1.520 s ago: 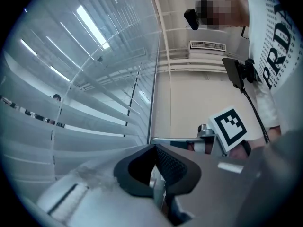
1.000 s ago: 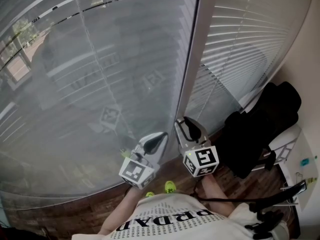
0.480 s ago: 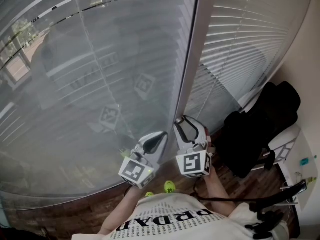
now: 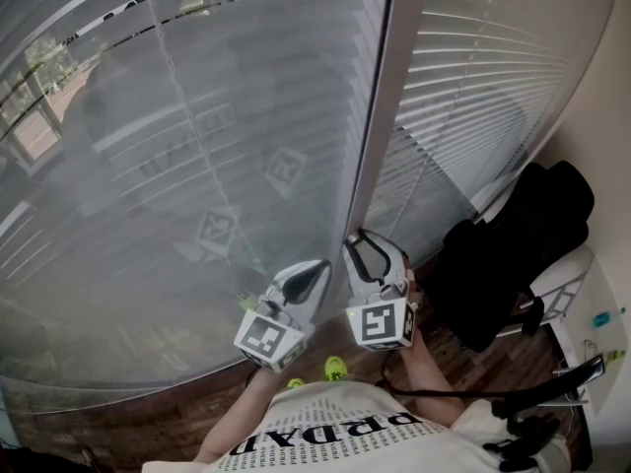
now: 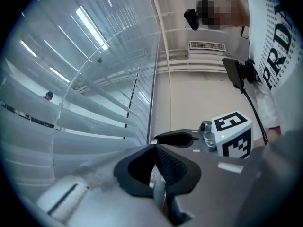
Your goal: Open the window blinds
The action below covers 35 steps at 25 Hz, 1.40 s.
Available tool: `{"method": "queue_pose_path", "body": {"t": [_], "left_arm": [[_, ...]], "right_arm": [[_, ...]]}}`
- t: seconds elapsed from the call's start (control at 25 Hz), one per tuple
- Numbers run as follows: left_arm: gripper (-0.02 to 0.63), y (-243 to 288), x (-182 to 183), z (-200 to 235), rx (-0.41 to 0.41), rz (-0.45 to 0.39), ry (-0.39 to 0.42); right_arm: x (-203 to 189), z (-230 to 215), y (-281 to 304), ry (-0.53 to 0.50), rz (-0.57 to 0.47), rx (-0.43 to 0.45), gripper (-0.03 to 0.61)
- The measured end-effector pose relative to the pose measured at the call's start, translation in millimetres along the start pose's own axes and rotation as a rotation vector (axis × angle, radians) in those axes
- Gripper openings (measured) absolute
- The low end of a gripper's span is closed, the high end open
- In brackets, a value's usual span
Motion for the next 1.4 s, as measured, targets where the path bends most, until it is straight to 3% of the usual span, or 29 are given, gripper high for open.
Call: {"method": "queue_pose_path", "body": {"t": [0.72,1.16,1.4], "left_arm": [[-0.008,-2,1,3,0.01,-0.002,-0.01],[-0.008,-3,2,3,0.011,-0.002,-0.016],[-0.008,-3,1,4,0.012,-0.001,-0.016]], "right_arm": [[-3,-6,-1,0.309,-0.052,0.033,0.132],[-9,-11,1,0.599,-0.082,0.076,0.132],[-10,-12,1,0.656,-0.088,0.085,0.132]]}}
Point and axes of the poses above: the fingertips, and each gripper's own axes: y forward along the fingers, z to its left, x out of its top, the point moved 1 cm from there along -y, backward along the fingers, and after that the axes turned 6 degrees about z, right-handed, at the moved point
